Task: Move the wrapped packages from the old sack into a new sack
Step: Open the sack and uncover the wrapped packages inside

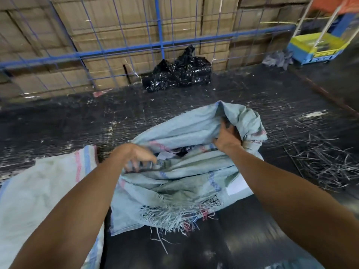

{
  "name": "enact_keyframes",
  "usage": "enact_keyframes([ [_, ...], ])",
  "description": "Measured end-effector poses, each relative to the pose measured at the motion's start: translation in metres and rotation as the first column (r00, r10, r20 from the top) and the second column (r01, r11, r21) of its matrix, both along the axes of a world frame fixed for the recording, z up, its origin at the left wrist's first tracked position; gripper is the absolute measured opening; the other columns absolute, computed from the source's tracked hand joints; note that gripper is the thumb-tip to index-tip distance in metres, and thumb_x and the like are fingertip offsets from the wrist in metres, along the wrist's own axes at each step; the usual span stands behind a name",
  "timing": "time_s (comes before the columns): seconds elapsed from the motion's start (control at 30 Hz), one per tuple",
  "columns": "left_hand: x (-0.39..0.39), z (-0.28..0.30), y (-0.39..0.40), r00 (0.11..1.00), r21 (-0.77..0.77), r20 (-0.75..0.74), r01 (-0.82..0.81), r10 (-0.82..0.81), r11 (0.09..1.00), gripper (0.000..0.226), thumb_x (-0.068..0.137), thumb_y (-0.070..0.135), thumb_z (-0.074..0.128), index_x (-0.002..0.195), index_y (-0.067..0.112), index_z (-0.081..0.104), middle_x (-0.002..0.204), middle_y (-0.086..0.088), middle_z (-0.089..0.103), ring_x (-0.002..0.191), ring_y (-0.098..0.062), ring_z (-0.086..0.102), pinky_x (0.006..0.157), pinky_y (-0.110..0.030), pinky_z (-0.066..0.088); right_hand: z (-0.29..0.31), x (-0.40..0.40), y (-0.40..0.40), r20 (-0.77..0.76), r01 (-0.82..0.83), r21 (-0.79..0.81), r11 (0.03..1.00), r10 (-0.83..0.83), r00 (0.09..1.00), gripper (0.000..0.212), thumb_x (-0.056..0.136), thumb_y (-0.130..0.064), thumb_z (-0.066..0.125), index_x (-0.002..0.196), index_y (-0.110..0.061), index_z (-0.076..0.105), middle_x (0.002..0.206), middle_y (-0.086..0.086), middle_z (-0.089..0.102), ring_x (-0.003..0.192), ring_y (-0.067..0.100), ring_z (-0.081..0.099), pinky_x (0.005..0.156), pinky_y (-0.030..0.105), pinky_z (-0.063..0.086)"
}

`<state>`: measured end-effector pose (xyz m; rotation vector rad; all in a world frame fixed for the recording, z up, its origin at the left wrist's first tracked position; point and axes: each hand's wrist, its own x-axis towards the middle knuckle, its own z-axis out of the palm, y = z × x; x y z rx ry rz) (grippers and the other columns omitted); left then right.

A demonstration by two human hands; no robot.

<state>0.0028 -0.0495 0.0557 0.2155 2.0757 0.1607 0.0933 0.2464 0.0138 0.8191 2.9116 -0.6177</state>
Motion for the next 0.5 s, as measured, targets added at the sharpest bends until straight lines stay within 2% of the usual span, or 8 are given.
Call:
enact_keyframes([
  [0.07, -0.007, -0.005, 0.031, 0.911, 0.2, -0.401, -0.013, 0.094, 0.98, 0.041, 0.091, 0.06, 0.057, 0.113, 0.026, 0.06, 0.137, -0.009, 0.059, 0.108, -0.026, 0.062, 0.084, -0.034, 0.05, 0.006, -0.002, -0.004, -0.047, -0.063, 0.114, 0.991, 0.069, 0.996, 0.089, 0.086, -0.033, 0.072, 0.152, -0.025, 0.013, 0.156, 0.019, 0.013, 0.144, 0.043, 0.019, 0.115, 0.051, 0.027],
  [0.13, -0.019, -0.014, 0.053, 0.769, 0.36, -0.581, -0.051, 0.266, 0.932, 0.079, 0.084, 0.071, 0.058, 0.143, 0.021, 0.043, 0.154, -0.013, 0.041, 0.136, -0.034, 0.043, 0.107, -0.044, 0.042, 0.007, -0.004, -0.004, -0.126, -0.161, 0.155, 0.975, 0.181, 0.975, 0.082, 0.082, -0.029, 0.078, 0.143, -0.026, 0.023, 0.148, 0.013, 0.02, 0.134, 0.043, 0.033, 0.106, 0.051, 0.039],
  [0.2, -0.033, -0.014, 0.066, 0.719, 0.5, -0.564, -0.093, 0.405, 0.861, 0.098, 0.082, 0.068, 0.064, 0.158, 0.028, 0.015, 0.164, -0.015, 0.015, 0.149, -0.037, 0.022, 0.118, -0.049, 0.028, 0.0, -0.002, -0.002, -0.195, -0.307, 0.198, 0.931, 0.344, 0.918, 0.058, 0.082, -0.03, 0.077, 0.122, -0.026, 0.036, 0.131, 0.006, 0.029, 0.118, 0.034, 0.044, 0.095, 0.044, 0.045],
  [0.3, -0.063, -0.003, 0.081, 0.709, 0.595, -0.469, -0.186, 0.526, 0.782, 0.097, 0.086, 0.058, 0.067, 0.159, 0.037, 0.006, 0.165, -0.014, 0.004, 0.15, -0.036, 0.02, 0.12, -0.047, 0.023, -0.014, -0.002, 0.011, 0.074, -0.59, 0.194, 0.784, 0.588, 0.806, 0.023, 0.094, -0.038, 0.053, 0.114, -0.027, 0.054, 0.125, -0.004, 0.039, 0.121, 0.024, 0.037, 0.103, 0.043, 0.033],
  [0.33, -0.07, -0.006, 0.085, 0.739, 0.521, -0.503, -0.155, 0.448, 0.84, 0.095, 0.086, 0.06, 0.065, 0.158, 0.036, 0.01, 0.164, -0.014, 0.008, 0.149, -0.037, 0.023, 0.12, -0.049, 0.025, -0.017, -0.001, 0.012, 0.109, -0.651, 0.151, 0.744, 0.642, 0.759, 0.023, 0.096, -0.032, 0.05, 0.117, -0.027, 0.06, 0.125, -0.006, 0.043, 0.123, 0.024, 0.038, 0.106, 0.043, 0.034],
  [0.4, -0.064, -0.013, 0.096, 0.801, 0.223, -0.597, 0.105, 0.051, 0.969, 0.091, 0.079, 0.073, 0.062, 0.154, 0.034, 0.028, 0.159, -0.013, 0.024, 0.141, -0.038, 0.036, 0.114, -0.052, 0.036, -0.02, -0.009, 0.014, -0.204, -0.66, 0.254, 0.707, 0.706, 0.678, 0.022, 0.09, -0.017, 0.058, 0.109, -0.02, 0.069, 0.12, 0.002, 0.057, 0.113, 0.03, 0.055, 0.095, 0.044, 0.046],
  [0.47, -0.041, -0.03, 0.104, 0.779, 0.08, -0.553, 0.405, -0.297, 0.911, 0.088, 0.073, 0.079, 0.061, 0.145, 0.034, 0.04, 0.149, -0.008, 0.037, 0.132, -0.031, 0.044, 0.108, -0.049, 0.041, -0.011, -0.024, 0.012, -0.4, -0.471, 0.508, 0.722, 0.681, 0.613, 0.032, 0.079, -0.012, 0.067, 0.11, -0.02, 0.07, 0.125, 0.007, 0.06, 0.113, 0.033, 0.057, 0.097, 0.047, 0.043],
  [0.5, -0.022, -0.036, 0.105, 0.787, 0.102, -0.475, 0.493, -0.393, 0.864, 0.085, 0.077, 0.072, 0.066, 0.146, 0.031, 0.038, 0.149, -0.006, 0.037, 0.129, -0.027, 0.045, 0.107, -0.045, 0.042, -0.006, -0.037, 0.014, -0.382, -0.356, 0.575, 0.737, 0.627, 0.679, 0.049, 0.074, -0.014, 0.072, 0.121, -0.025, 0.065, 0.139, 0.01, 0.051, 0.127, 0.035, 0.048, 0.108, 0.051, 0.032],
])
